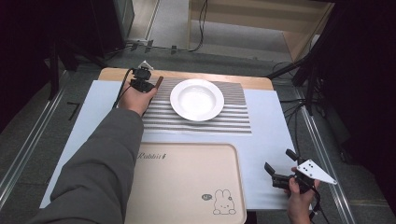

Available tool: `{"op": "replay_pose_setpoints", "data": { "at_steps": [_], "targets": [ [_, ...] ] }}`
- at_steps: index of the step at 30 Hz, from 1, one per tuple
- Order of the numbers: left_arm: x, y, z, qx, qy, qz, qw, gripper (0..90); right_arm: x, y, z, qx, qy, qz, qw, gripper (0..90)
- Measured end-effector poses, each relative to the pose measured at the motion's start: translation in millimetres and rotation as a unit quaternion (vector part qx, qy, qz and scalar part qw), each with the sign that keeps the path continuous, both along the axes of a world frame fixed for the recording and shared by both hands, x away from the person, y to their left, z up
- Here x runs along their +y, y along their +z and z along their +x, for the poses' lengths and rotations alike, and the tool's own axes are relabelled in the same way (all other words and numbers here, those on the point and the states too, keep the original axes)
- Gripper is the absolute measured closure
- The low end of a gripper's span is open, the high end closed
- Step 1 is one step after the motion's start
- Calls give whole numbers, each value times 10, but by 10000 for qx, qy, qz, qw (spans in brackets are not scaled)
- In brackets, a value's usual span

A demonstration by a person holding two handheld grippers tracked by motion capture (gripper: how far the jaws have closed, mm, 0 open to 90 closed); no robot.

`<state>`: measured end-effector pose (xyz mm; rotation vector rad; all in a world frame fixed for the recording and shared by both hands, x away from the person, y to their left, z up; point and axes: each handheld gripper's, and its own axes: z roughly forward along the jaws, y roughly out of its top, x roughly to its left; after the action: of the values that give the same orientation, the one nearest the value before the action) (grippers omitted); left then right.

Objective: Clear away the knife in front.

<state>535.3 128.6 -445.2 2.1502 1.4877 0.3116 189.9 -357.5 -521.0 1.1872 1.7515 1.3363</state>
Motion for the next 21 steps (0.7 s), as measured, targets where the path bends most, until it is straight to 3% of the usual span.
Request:
{"op": "replay_pose_setpoints", "data": {
  "at_steps": [6, 21],
  "targets": [
    [58, 90, -115, -12, -76, -159, 9998, 765, 7, 1, -1, 22, -7, -15, 10000, 0],
    [102, 269, -440, -204, -395, -266, 9987, 766, 14, 1, 0, 39, -8, -56, 10000, 0]
  ]
}}
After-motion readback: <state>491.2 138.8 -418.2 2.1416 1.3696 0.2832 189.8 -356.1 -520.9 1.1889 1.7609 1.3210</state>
